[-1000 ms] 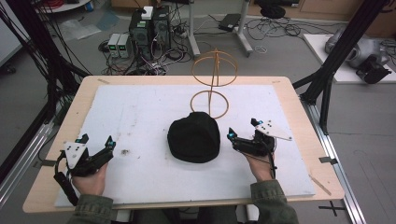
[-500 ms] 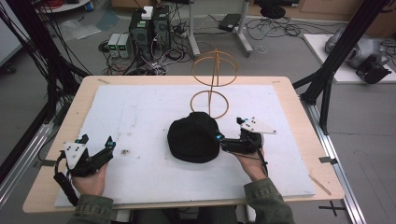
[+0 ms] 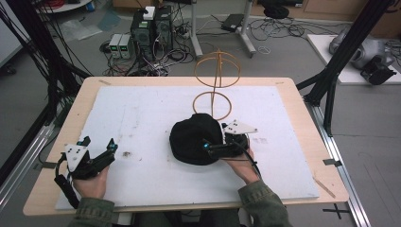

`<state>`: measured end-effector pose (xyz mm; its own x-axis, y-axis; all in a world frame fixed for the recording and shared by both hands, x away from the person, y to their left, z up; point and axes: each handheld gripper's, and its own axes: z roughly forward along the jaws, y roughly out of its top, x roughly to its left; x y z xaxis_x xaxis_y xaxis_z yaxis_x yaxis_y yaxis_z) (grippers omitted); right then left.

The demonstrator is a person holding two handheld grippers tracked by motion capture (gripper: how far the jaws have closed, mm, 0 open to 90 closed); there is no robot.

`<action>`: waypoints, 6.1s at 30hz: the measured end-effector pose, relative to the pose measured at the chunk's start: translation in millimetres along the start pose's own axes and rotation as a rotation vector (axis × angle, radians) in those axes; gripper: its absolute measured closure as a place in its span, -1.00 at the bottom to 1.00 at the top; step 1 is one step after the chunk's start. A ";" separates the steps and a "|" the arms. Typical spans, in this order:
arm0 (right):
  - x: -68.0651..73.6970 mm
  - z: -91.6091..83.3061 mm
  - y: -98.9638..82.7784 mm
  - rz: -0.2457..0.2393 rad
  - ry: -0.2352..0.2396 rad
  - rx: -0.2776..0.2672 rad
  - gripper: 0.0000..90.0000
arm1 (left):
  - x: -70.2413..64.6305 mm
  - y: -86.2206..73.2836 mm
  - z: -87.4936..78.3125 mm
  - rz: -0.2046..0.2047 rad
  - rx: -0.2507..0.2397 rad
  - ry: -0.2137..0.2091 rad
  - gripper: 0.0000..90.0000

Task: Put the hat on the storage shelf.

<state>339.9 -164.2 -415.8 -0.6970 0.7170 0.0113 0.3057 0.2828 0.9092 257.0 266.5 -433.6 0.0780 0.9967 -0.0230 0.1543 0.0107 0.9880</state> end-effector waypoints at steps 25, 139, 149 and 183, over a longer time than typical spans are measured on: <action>3.6 12.4 -6.5 0.067 0.048 0.042 -0.05 | 0.1 0.2 -0.2 -0.007 -0.002 -0.007 -0.60; -71.2 12.2 166.5 0.006 -0.369 -0.297 0.79 | -5.6 -1.7 5.1 -0.024 0.017 -0.026 -0.60; -70.7 9.8 161.2 0.036 -0.448 -0.275 0.07 | -6.1 -1.6 5.1 -0.018 0.018 -0.026 -0.60; -56.6 -53.0 65.3 0.078 -0.475 -0.348 -0.73 | -11.5 -0.6 4.8 -0.008 0.013 -0.028 -0.60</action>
<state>364.9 -220.1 -335.0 -0.2897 0.9566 -0.0307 0.0582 0.0496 0.9971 260.7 254.7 -434.7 0.1042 0.9939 -0.0355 0.1674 0.0177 0.9857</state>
